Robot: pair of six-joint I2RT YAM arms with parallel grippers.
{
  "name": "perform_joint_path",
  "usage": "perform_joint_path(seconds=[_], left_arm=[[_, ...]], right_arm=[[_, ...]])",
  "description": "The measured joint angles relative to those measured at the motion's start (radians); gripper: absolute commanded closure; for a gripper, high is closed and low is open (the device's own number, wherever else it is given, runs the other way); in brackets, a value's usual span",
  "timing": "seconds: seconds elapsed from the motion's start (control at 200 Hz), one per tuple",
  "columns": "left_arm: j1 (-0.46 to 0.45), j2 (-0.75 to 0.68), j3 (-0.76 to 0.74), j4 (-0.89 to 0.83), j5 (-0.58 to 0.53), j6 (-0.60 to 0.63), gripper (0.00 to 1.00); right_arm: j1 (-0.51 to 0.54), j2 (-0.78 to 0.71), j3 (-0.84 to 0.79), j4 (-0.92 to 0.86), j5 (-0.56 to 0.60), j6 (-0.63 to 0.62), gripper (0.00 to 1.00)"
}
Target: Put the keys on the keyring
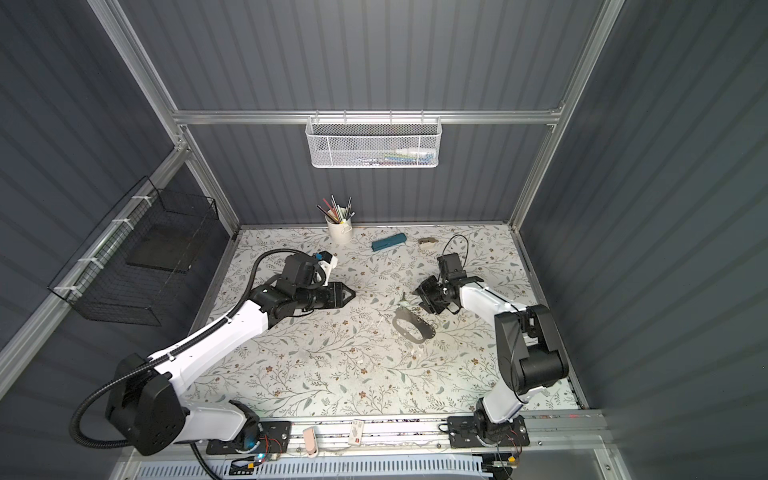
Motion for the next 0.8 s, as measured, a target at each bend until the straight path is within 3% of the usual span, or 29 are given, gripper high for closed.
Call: perform_joint_path(seconds=[0.18,0.395,0.8], left_arm=[[-0.085,0.146,0.114,0.011,-0.028,-0.002,0.57],[-0.163,0.3,0.213,0.012,-0.061,-0.008,0.58],[-0.279,0.525,0.387,-0.034,-0.104,0.046,0.64]], right_arm=[[-0.04,-0.033,0.005,-0.055,0.014,-0.202,0.5],[-0.087,0.055,-0.008,-0.066,0.012,-0.401,0.5],[-0.089,0.035,-0.155,0.023,-0.043,-0.47,0.57]])
